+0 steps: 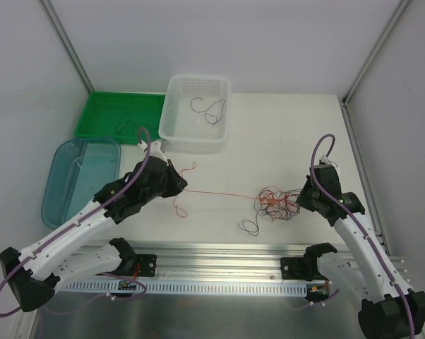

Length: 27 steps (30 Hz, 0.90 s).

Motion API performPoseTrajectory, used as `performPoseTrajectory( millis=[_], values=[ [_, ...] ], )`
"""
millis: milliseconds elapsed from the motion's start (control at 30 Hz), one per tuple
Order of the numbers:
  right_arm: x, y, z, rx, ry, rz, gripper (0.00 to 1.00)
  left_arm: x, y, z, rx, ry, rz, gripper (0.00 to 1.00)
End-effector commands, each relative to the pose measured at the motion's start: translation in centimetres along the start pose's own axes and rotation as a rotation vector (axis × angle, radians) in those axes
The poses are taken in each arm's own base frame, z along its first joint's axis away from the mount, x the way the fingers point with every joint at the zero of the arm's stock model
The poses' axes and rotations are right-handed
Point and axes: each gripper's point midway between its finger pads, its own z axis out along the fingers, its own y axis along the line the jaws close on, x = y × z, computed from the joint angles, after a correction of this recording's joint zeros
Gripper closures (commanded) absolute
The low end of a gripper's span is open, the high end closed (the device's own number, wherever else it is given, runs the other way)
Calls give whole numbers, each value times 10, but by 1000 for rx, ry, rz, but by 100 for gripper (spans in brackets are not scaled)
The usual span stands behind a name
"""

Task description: Untangle the cables

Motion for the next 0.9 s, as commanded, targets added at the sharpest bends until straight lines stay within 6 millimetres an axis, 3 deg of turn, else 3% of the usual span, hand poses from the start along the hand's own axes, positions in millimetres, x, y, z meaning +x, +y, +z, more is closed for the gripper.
performPoseTrajectory(
  millis=[0,100,133,200,233,300,400,500,700,800,867],
  values=[
    [-17,-3,-15,8,-28,-1,99,-35,7,-32,-34,-55,118,100],
    [-20,-7,-14,22,-28,17,99,-68,5,-58,-58,-126,163,100],
    [-20,-8,-14,25,-27,20,99,-90,0,-72,-55,-181,155,100],
    [-19,-12,-13,33,-26,33,99,-107,1,-88,-82,-212,200,100],
    [-18,-12,-13,33,-24,37,99,-129,-8,-105,-70,-269,197,100],
    [-14,-15,-9,40,-9,45,99,-145,-9,-117,-104,-285,243,100],
    [-9,-18,-4,44,10,60,99,-184,-37,-154,-54,-389,267,100],
    [-1,-22,1,52,36,71,99,-203,-44,-167,-64,-432,291,100],
    [11,-30,12,76,77,93,99,-250,-66,-225,-47,-605,319,100],
    [17,-33,17,76,98,109,99,-265,-73,-245,-38,-663,330,100],
    [18,-32,19,69,100,113,99,-267,-82,-246,-5,-661,347,100]
  ],
)
